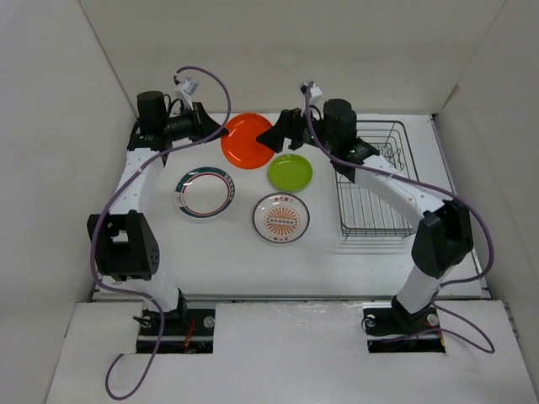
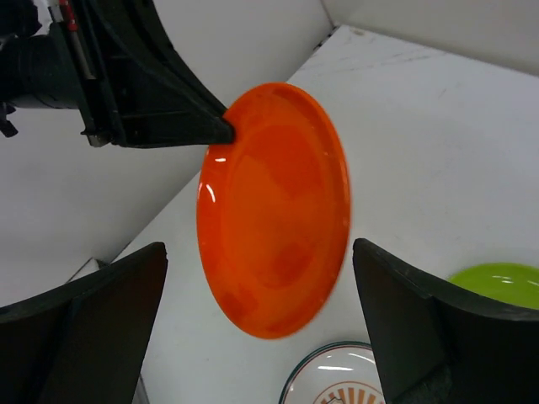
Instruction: Load the plates into the dish rack
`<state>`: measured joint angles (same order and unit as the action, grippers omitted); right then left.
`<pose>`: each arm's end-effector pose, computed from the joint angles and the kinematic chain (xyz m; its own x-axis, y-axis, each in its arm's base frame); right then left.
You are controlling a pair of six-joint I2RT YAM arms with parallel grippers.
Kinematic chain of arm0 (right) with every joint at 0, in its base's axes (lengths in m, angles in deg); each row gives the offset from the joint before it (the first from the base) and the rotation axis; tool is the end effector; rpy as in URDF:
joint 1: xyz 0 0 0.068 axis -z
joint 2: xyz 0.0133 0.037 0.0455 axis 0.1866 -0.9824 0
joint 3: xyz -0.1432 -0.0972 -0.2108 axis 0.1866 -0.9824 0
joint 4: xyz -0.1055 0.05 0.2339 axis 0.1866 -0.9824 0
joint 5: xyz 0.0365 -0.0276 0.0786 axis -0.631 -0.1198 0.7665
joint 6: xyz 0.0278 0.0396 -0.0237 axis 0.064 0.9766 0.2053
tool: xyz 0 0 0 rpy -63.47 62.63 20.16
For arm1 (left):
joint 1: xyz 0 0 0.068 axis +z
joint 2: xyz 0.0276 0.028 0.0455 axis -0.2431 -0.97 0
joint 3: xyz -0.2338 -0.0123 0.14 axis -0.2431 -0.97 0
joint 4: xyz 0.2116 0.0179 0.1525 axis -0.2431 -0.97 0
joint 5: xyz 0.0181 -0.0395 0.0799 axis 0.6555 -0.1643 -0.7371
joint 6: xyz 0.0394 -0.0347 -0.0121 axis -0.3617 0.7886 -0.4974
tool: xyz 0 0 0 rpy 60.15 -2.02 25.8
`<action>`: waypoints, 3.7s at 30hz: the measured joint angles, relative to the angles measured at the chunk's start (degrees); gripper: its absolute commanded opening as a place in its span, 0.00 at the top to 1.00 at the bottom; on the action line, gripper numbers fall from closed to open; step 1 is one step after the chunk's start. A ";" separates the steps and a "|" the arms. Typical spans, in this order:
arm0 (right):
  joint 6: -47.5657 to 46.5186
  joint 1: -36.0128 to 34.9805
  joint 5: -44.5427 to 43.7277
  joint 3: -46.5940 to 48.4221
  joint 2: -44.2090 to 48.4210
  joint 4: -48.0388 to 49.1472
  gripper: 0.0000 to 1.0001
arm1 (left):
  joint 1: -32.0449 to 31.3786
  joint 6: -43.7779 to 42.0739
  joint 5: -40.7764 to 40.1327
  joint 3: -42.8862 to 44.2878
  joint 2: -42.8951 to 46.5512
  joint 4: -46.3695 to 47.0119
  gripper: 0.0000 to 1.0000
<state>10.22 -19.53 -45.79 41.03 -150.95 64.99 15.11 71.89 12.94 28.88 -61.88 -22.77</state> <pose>0.3500 0.2221 0.3748 -0.4020 0.1870 -0.8963 -0.7256 0.5320 0.4364 0.3817 -0.0224 0.3738 -0.3812 -0.1186 -0.9169 0.7313 0.5680 -0.3775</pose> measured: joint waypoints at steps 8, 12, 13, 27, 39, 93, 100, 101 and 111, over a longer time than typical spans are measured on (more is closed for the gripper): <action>2.14 -1.31 2.05 0.28 -6.25 1.27 0.31 | -0.22 -1.01 -2.21 -2.23 1.36 -0.52 1.00; 3.19 -1.31 3.41 0.28 -8.63 1.22 0.58 | -0.28 -0.83 -2.23 -2.91 3.96 0.85 1.00; 3.32 -1.29 3.93 0.28 -8.85 1.25 0.68 | -0.31 -0.92 -2.23 -3.32 4.55 1.46 1.00; 3.26 6.62 -8.28 -6.25 5.49 -9.73 1.00 | -0.55 -0.61 -9.03 -6.88 5.20 3.69 0.00; -1.64 12.26 -49.96 -4.28 16.41 -35.52 1.00 | -0.55 -3.04 -20.22 -5.20 2.40 -0.39 0.00; -1.75 6.95 -64.39 0.22 3.89 -43.04 0.00 | -3.04 -7.41 -23.37 2.19 -3.26 -5.57 0.00; -1.86 3.91 -57.92 -3.39 16.79 -39.60 0.00 | -10.86 -7.63 -18.53 7.54 -15.52 -7.89 0.00; -1.97 3.52 -56.41 -5.40 18.75 -38.03 0.00 | -11.58 -7.56 -17.57 10.08 -18.93 -8.96 0.00; -2.25 -1.01 -43.47 -16.59 31.78 -32.28 0.00 | -13.14 -7.15 -12.63 23.69 -37.77 -16.06 0.11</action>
<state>7.97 -20.54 -89.27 24.44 -119.17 32.71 1.97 64.74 0.31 52.57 -99.65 -38.83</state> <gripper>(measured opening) 0.998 0.925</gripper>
